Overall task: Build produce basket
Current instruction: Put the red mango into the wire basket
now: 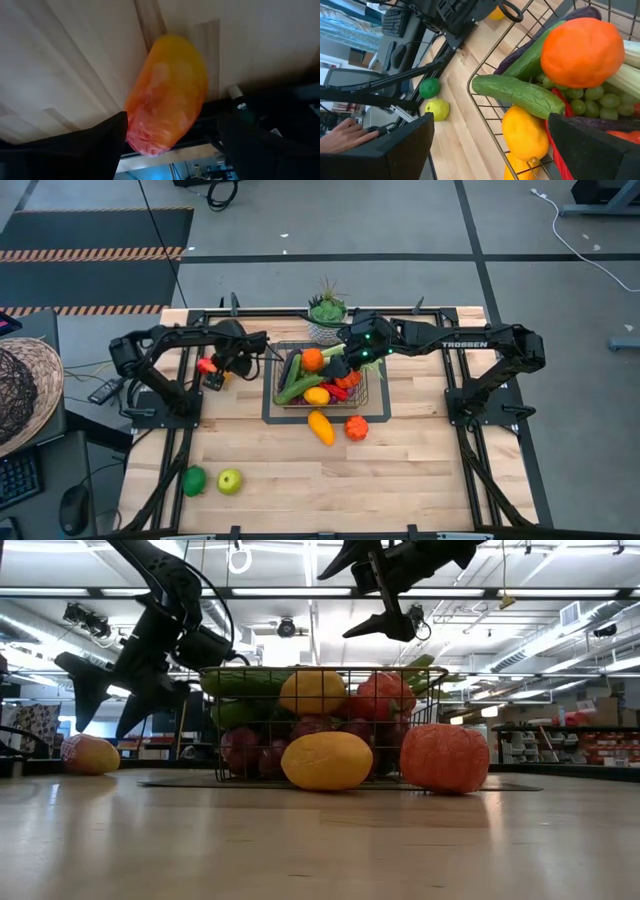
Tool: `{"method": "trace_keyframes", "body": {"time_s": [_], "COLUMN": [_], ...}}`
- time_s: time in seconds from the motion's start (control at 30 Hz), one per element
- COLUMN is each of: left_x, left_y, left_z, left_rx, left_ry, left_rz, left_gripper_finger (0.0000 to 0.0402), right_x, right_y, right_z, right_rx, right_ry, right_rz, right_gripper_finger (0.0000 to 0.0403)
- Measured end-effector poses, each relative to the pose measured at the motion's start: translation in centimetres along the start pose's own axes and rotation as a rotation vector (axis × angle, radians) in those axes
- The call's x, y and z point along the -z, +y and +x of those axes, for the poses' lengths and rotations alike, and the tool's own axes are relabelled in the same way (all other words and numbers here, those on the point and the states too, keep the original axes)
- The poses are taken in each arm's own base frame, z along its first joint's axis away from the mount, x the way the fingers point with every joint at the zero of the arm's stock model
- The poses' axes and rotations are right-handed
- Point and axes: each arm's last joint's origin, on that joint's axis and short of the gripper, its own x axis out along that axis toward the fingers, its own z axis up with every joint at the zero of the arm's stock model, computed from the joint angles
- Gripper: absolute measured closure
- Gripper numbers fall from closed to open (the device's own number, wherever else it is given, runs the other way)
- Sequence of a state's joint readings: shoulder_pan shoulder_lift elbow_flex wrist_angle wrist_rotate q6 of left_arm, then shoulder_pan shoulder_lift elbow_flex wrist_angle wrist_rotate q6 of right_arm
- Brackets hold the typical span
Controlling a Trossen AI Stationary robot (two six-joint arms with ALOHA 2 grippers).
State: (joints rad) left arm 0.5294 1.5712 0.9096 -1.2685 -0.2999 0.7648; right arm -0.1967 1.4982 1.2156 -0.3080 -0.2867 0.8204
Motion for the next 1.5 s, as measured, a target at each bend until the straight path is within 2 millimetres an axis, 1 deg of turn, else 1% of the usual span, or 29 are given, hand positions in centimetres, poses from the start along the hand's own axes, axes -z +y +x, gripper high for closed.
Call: {"method": "trace_keyframes", "body": {"time_s": [0.17,0.37,0.53,0.67,0.73,0.87,0.97,1.1,1.23,1.33,1.5], "left_x": [0.6,0.4,0.1,0.1,0.2,0.6,0.2,-0.2,-0.5,-0.6,-0.3], "left_y": [0.6,0.9,1.1,1.1,0.7,-0.9,-1.8,-2.2,-2.1,-1.7,-0.2], "left_z": [0.3,0.4,0.4,0.6,1.3,3.7,4.9,5.1,4.3,3.3,1.6], "left_rx": [0.027,0.064,0.058,0.058,0.078,0.152,0.138,0.111,0.087,0.069,0.066], "left_ry": [-0.013,-0.094,-0.138,-0.141,-0.124,-0.054,-0.051,-0.036,-0.027,-0.037,-0.062], "left_rz": [-0.02,-0.049,-0.055,-0.035,-0.014,0.019,0.017,-0.031,-0.042,-0.154,-0.54], "left_gripper_finger": [0.0086,0.0088,0.0101,0.0116,0.0123,0.0133,0.0135,0.0135,0.0136,0.0136,0.0136], "right_x": [0.0,0.0,0.0,0.0,0.0,0.0,0.0,0.0,-0.3,-0.5,-0.7], "right_y": [0.0,0.0,0.0,0.0,0.0,0.0,0.0,0.0,-0.3,-0.5,-0.7], "right_z": [0.0,0.0,0.0,0.0,0.0,0.0,0.0,0.0,-0.1,-0.2,-0.3], "right_rx": [0.0,-0.001,-0.001,-0.001,-0.002,-0.008,-0.006,0.002,0.007,0.012,0.016], "right_ry": [0.001,0.001,0.002,0.002,0.003,0.011,0.01,0.002,-0.006,-0.013,-0.02], "right_rz": [0.0,0.0,0.0,0.0,-0.001,-0.001,-0.002,-0.003,0.002,0.008,0.012], "right_gripper_finger": [0.0009,0.0009,0.0009,0.0009,0.0009,0.0009,0.0009,0.0009,0.0009,0.0009,0.0009]}}
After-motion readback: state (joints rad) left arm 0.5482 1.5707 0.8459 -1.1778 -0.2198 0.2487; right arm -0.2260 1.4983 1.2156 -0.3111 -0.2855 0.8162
